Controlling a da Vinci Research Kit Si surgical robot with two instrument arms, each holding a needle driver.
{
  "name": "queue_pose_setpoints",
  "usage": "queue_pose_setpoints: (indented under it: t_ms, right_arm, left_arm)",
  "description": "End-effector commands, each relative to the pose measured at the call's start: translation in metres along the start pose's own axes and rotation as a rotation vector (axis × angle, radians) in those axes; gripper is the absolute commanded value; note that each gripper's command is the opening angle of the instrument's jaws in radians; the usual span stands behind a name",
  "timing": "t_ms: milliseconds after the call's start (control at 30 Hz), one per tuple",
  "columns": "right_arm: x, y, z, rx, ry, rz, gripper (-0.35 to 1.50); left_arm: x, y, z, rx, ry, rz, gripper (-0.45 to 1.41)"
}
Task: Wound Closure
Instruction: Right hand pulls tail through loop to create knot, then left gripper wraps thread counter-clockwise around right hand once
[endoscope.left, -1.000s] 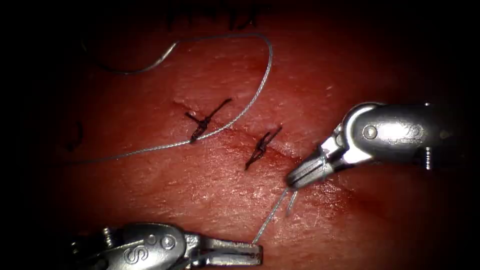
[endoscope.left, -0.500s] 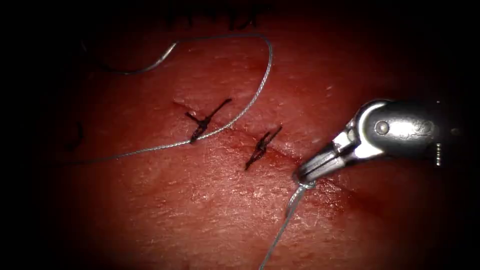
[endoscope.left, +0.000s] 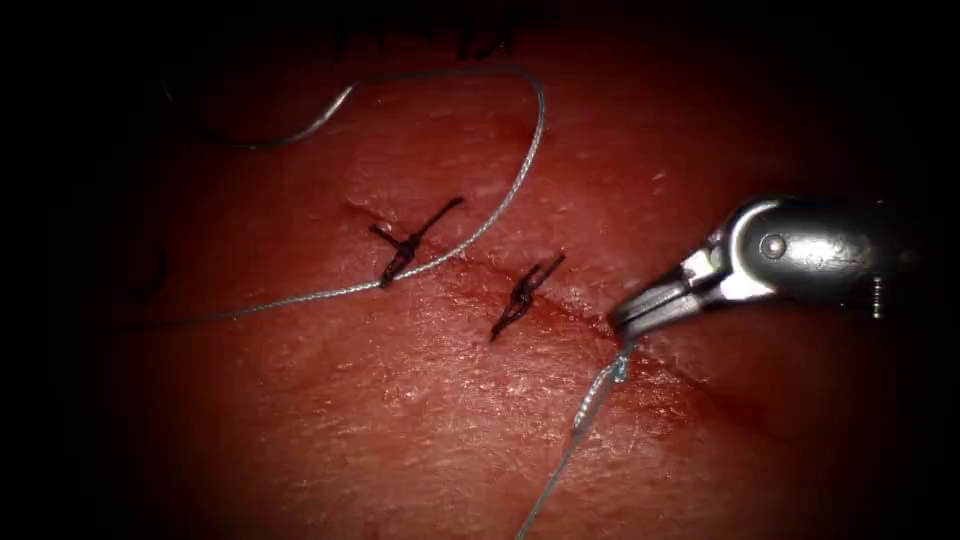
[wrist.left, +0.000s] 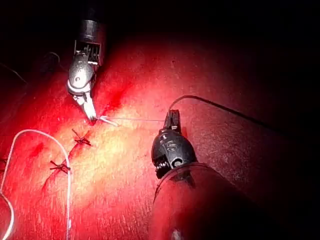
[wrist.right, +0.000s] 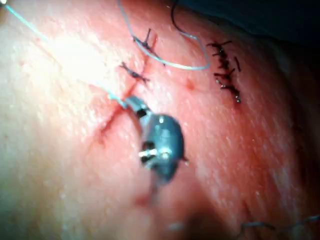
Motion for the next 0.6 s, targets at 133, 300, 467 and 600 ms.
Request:
queue_pose_setpoints:
  t_ms: [133, 300, 467, 600]
  right_arm:
    - [-0.0014, 0.0007, 0.0003, -0.045, -0.006, 0.021, -0.35]
    - [-0.0024, 0.0021, -0.0005, -0.125, -0.026, 0.057, -0.35]
    - [-0.0028, 0.0026, -0.0011, -0.175, -0.021, 0.094, -0.35]
    - [-0.0025, 0.002, -0.0005, -0.155, 0.0, 0.112, -0.35]
  left_arm:
    - [-0.0008, 0.0017, 0.0008, -0.004, -0.001, 0.005, -0.45]
    - [-0.0015, 0.0036, 0.0012, -0.006, -0.002, 0.014, -0.45]
    - [-0.0018, 0.0042, 0.0011, -0.007, -0.002, 0.023, -0.45]
    - [-0.001, 0.0037, 0.0011, -0.01, -0.001, 0.017, -0.45]
